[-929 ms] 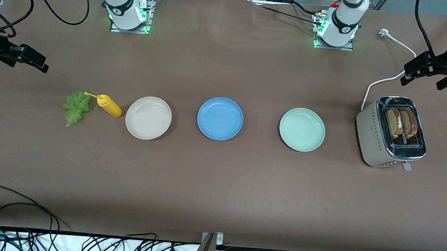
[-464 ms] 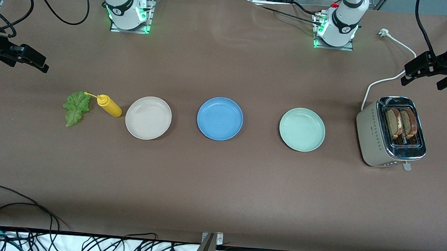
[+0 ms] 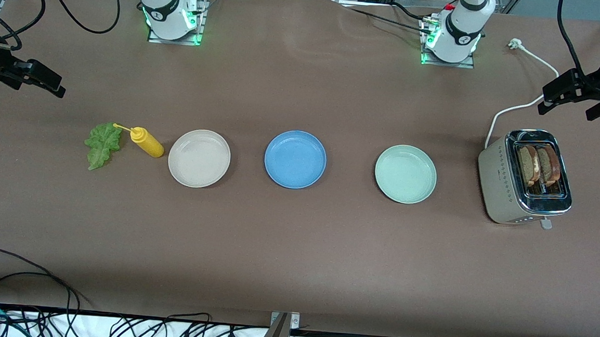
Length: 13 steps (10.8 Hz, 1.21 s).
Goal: Make sandwich in blue plate with both arms
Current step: 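Move the left gripper over the toaster toward the bread slices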
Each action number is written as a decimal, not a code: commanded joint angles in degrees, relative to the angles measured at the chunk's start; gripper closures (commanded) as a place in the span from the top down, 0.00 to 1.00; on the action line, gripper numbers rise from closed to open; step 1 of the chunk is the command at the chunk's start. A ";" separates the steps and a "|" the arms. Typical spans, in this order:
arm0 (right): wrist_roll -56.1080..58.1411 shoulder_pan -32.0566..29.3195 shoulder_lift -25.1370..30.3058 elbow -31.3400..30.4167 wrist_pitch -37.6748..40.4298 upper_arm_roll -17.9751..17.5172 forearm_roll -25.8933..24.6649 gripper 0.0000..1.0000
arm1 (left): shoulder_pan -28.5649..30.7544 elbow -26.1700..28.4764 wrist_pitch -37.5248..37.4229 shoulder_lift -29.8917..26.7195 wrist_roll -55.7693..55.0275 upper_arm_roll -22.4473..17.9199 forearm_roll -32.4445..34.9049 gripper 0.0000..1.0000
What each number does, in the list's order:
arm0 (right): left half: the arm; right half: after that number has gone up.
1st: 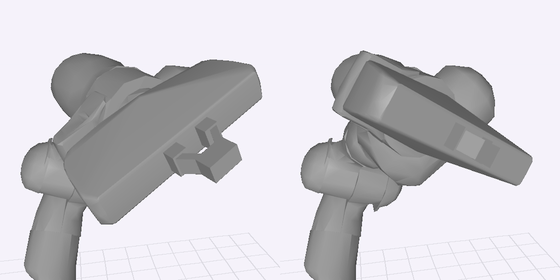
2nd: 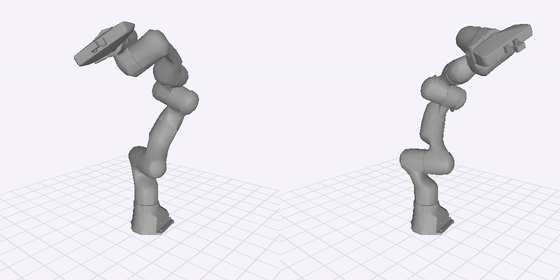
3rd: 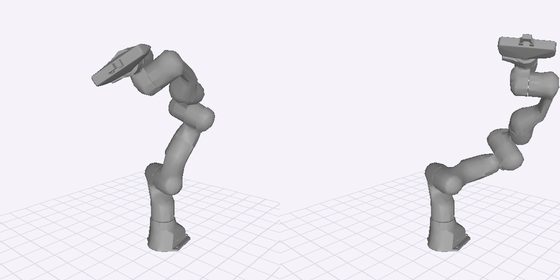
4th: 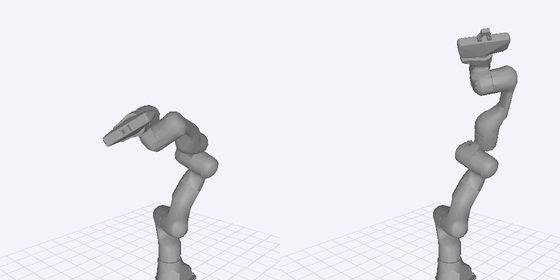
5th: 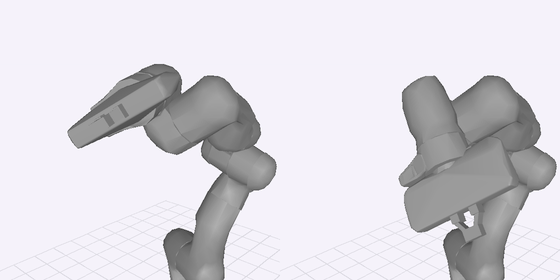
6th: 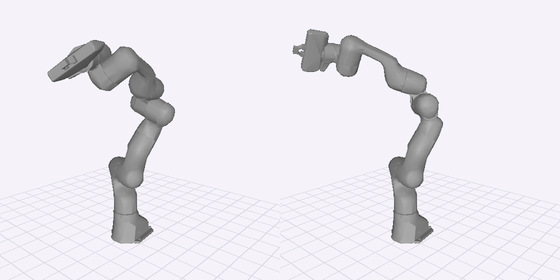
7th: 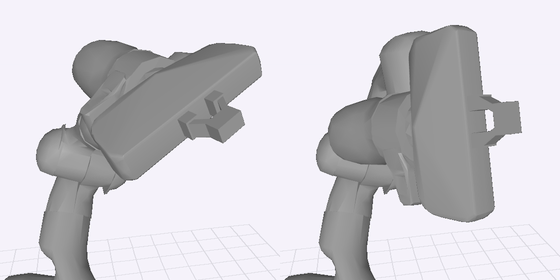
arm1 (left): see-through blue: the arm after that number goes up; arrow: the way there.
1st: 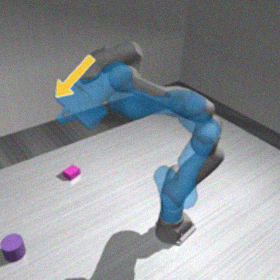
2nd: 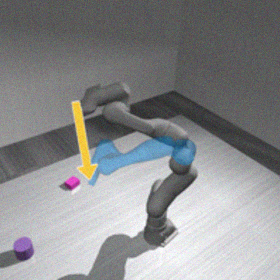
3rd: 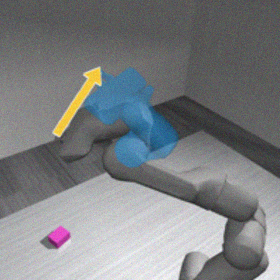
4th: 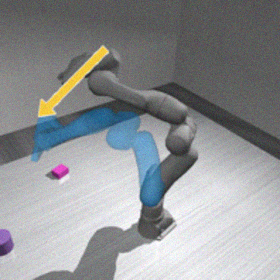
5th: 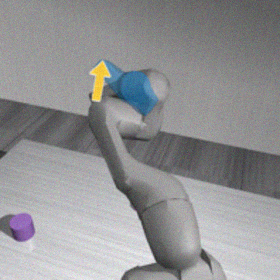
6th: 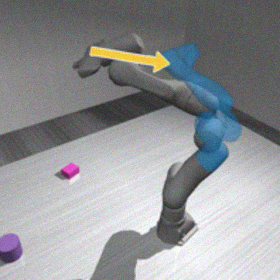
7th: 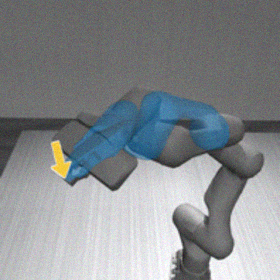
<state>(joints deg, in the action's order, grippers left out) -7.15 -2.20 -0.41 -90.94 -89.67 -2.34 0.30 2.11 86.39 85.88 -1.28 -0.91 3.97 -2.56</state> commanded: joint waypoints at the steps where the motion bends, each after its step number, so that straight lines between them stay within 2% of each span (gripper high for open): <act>1: -0.67 -0.79 0.15 0.77 0.90 -0.82 -0.39 1.00 | -0.62 -0.79 -1.24 0.31 -0.76 0.07 1.33 1.00; 8: -0.94 -0.79 0.06 0.77 0.90 -0.82 -0.39 1.00 | 1.14 1.40 -0.80 0.40 0.20 -0.02 1.42 1.00; 13: -0.94 -0.79 0.06 0.77 0.90 -0.91 -0.39 1.00 | 1.40 9.39 6.92 0.48 0.29 -2.21 3.69 0.96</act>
<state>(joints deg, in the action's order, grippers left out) -7.18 -2.22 -0.41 -90.94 -89.66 -2.35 0.30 3.37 91.22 88.32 -0.30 -0.92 2.35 -1.92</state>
